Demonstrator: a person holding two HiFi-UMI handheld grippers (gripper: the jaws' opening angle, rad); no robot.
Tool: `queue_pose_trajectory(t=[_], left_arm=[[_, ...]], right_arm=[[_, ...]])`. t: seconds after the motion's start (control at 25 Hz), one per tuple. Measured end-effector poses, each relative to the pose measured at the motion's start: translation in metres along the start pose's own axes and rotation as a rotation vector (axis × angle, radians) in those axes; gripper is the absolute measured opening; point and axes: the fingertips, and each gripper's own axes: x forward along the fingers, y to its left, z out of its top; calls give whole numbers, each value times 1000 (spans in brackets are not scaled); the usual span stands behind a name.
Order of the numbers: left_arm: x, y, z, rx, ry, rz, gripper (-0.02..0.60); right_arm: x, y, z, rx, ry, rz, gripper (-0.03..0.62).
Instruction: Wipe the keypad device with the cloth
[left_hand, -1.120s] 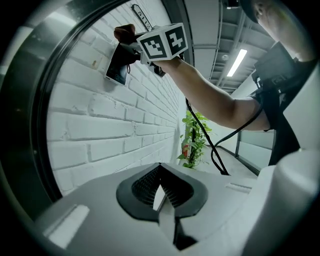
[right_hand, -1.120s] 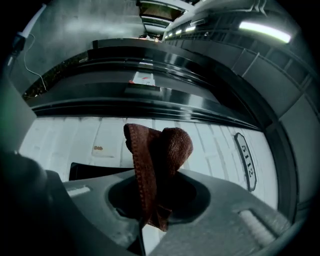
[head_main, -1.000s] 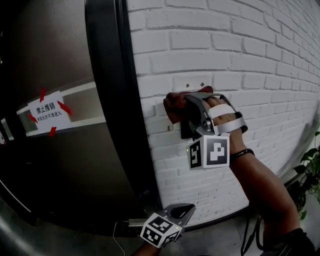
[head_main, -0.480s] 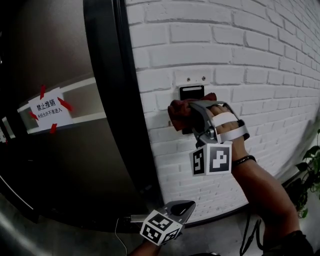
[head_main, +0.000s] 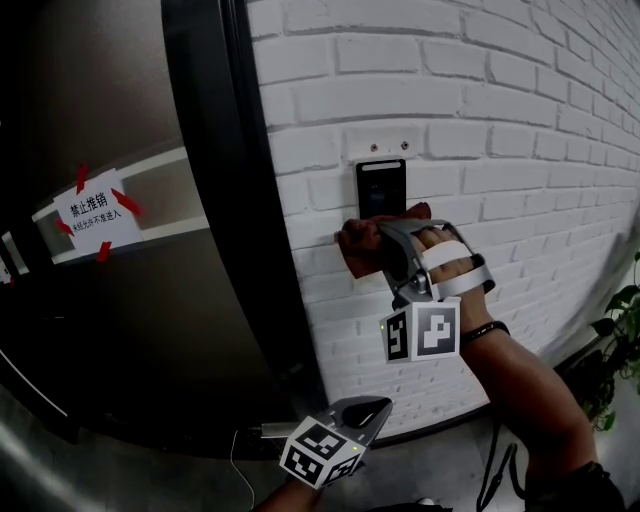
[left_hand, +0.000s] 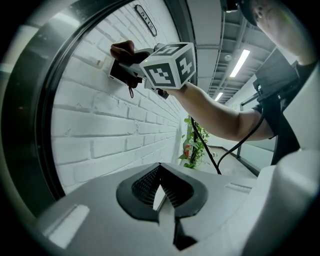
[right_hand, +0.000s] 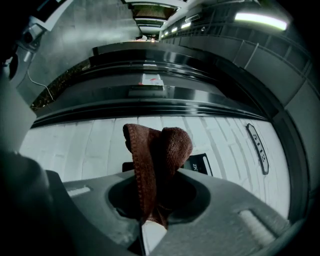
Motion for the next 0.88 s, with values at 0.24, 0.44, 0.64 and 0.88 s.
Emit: queue_pose_trajectory(t=[0.24, 0.44, 0.64, 0.88], left_arm=[[-2, 2, -1, 0, 0, 6, 17], [-3, 0, -4, -8, 6, -2, 17], [-5, 2, -1, 8, -7, 12, 17], [-6, -4, -1, -7, -6, -4, 17]], right_arm=[[-3, 12, -2, 13, -2, 16, 51], [-6, 20, -2, 23, 0, 39, 51], [-11, 29, -1, 35, 1, 74, 51], [-13, 38, -3, 24, 6, 91, 51]])
